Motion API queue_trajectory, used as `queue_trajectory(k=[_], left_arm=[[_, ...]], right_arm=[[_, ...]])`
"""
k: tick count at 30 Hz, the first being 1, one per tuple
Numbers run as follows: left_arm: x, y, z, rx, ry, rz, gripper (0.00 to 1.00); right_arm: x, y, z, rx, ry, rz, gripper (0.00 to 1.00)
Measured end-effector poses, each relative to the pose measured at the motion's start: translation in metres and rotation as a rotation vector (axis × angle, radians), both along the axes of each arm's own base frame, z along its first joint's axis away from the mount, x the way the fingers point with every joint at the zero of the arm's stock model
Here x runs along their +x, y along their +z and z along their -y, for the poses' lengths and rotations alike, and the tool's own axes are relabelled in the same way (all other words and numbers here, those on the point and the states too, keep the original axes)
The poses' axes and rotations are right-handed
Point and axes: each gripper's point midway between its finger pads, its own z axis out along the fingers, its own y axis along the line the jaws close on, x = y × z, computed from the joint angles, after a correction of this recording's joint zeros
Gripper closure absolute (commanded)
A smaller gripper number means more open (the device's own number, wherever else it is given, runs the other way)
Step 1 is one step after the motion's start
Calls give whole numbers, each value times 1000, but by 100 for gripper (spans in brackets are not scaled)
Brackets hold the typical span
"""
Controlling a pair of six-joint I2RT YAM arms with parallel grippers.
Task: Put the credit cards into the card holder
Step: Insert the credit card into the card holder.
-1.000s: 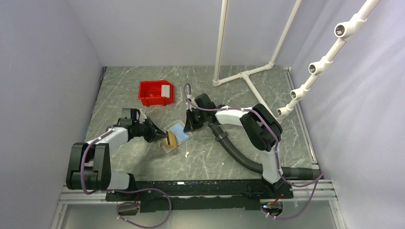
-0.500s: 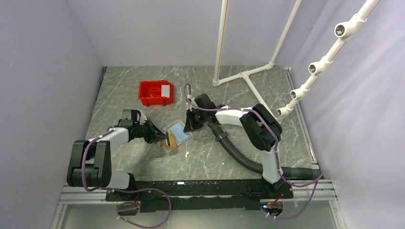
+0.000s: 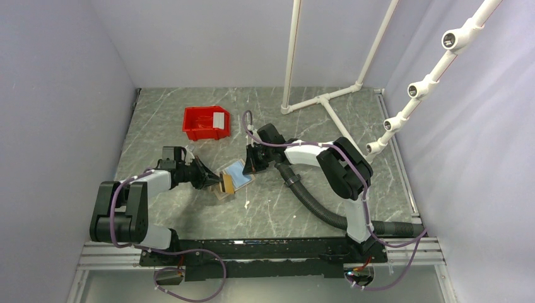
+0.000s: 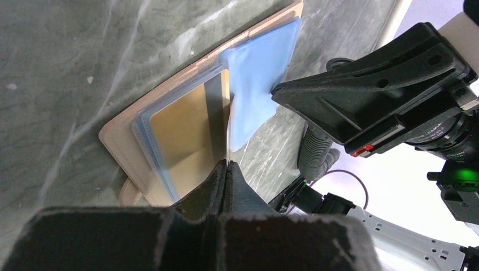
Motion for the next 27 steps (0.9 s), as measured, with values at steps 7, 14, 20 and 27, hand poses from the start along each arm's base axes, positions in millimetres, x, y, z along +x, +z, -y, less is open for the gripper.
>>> queue_trajectory(k=[7, 14, 20, 27], left_arm=[[6, 3, 0, -1, 1, 42, 100], [5, 0, 0, -3, 2, 51, 100], [9, 2, 1, -9, 10, 76, 100], [16, 0, 1, -15, 17, 99, 100]], right_arm=[[0, -1, 0, 1, 1, 0, 100], [0, -1, -1, 5, 3, 0, 100], [0, -1, -1, 6, 5, -2, 100], [-1, -2, -2, 10, 10, -6, 100]])
